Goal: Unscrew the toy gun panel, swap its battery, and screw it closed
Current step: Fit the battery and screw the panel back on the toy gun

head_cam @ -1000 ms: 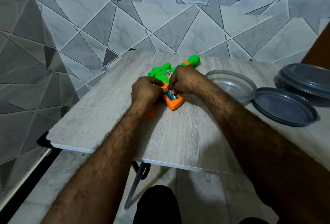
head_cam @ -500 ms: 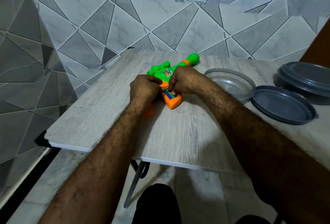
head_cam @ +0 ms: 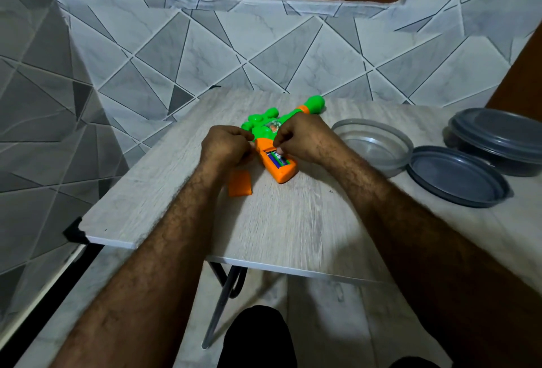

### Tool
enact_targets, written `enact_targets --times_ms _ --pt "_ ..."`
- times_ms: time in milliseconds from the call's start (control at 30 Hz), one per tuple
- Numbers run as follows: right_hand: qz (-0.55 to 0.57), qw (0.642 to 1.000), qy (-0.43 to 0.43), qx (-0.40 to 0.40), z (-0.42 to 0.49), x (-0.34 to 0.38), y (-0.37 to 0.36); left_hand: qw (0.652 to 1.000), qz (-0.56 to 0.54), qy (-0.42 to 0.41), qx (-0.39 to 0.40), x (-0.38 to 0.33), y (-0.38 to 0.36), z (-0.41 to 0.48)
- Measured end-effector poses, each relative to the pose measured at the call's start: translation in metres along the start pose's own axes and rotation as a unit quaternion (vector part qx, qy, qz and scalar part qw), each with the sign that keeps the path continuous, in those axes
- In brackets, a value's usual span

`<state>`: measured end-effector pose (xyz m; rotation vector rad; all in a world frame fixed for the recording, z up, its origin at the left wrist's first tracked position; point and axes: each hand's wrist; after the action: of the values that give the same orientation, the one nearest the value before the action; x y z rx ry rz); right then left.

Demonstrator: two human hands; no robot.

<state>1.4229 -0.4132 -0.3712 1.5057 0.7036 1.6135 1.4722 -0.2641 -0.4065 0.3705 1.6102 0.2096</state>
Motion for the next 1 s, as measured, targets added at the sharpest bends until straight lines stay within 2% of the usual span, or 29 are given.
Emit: enact_targets --times_ms 100,167,300,367,533,767,1000 --pt "0.027 0.999 0.022 -0.01 -0.014 0.008 -0.005 1.0 -0.019 0.01 -0.012 0.0 0.013 0.0" --pt "0.02 0.999 0.03 -0.004 -0.022 0.014 -0.013 1.0 0.006 0.004 -0.014 0.002 0.02 -0.003" --pt "0.079 0.996 0.034 -0.004 -0.038 0.024 -0.028 0.985 0.17 -0.03 -0.02 0.007 0.034 -0.003" --pt "0.071 0.996 0.045 0.0 -0.045 0.028 -0.032 0.979 0.201 -0.029 0.002 0.007 0.038 -0.005" --pt "0.029 0.998 0.04 0.04 -0.054 0.034 -0.043 0.97 0.234 -0.015 0.067 0.007 0.042 -0.011" --pt "-0.004 0.999 0.026 0.035 -0.055 0.036 -0.054 0.962 0.263 -0.019 0.071 0.014 0.04 -0.012" --pt "0.009 0.999 0.013 0.032 -0.054 0.033 -0.057 0.961 0.26 -0.02 0.092 0.015 0.042 -0.009"
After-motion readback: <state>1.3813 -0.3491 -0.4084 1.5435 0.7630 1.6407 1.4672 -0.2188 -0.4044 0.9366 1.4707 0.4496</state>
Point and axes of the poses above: each hand's wrist, its own z-axis towards the middle knuckle, its own y-axis out of the back of the hand, x = y × z, and after that the axes turned 9 degrees about z, right-handed
